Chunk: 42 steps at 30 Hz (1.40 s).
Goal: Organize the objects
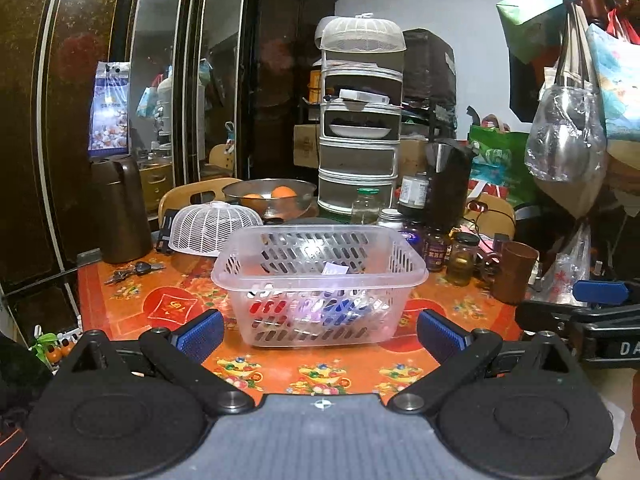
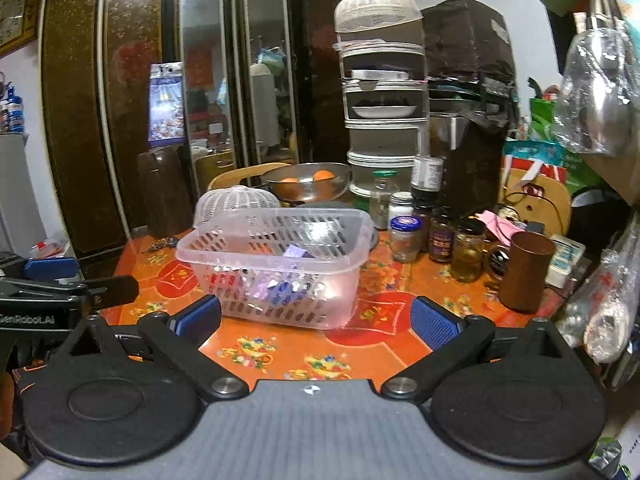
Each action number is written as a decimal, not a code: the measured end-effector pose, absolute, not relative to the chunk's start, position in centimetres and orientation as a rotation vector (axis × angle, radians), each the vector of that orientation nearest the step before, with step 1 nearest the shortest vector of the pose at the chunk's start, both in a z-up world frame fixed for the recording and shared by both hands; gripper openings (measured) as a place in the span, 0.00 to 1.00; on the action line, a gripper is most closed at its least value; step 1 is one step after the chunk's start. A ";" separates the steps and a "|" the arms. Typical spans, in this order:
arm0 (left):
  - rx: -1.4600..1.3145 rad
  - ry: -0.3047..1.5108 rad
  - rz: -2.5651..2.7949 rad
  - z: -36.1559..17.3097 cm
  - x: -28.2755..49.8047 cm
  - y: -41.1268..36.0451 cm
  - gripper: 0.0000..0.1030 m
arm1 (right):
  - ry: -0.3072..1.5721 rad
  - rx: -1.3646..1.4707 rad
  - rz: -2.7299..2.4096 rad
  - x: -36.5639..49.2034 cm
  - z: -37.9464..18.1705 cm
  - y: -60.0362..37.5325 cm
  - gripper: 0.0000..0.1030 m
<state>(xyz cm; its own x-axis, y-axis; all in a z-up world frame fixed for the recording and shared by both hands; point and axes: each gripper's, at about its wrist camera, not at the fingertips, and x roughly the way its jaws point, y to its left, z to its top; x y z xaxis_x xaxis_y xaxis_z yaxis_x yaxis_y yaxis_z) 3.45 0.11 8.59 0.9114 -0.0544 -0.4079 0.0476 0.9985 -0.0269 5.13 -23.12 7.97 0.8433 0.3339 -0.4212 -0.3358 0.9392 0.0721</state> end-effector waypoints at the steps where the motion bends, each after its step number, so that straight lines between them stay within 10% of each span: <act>1: -0.012 0.423 -0.047 8.6 3.3 -0.1 1.00 | 0.447 -0.006 0.344 5.3 8.0 -23.1 1.00; 42: -0.053 0.442 -0.043 8.2 1.6 -0.2 1.00 | 0.459 0.019 0.353 4.6 8.1 -23.6 1.00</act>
<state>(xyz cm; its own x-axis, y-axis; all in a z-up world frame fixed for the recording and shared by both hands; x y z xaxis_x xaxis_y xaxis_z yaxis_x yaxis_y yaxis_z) 1.62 -0.25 8.20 0.9030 -0.0534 -0.4263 0.0305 0.9977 -0.0604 4.58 -23.64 8.05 0.8367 0.3380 -0.4309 -0.3297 0.9391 0.0965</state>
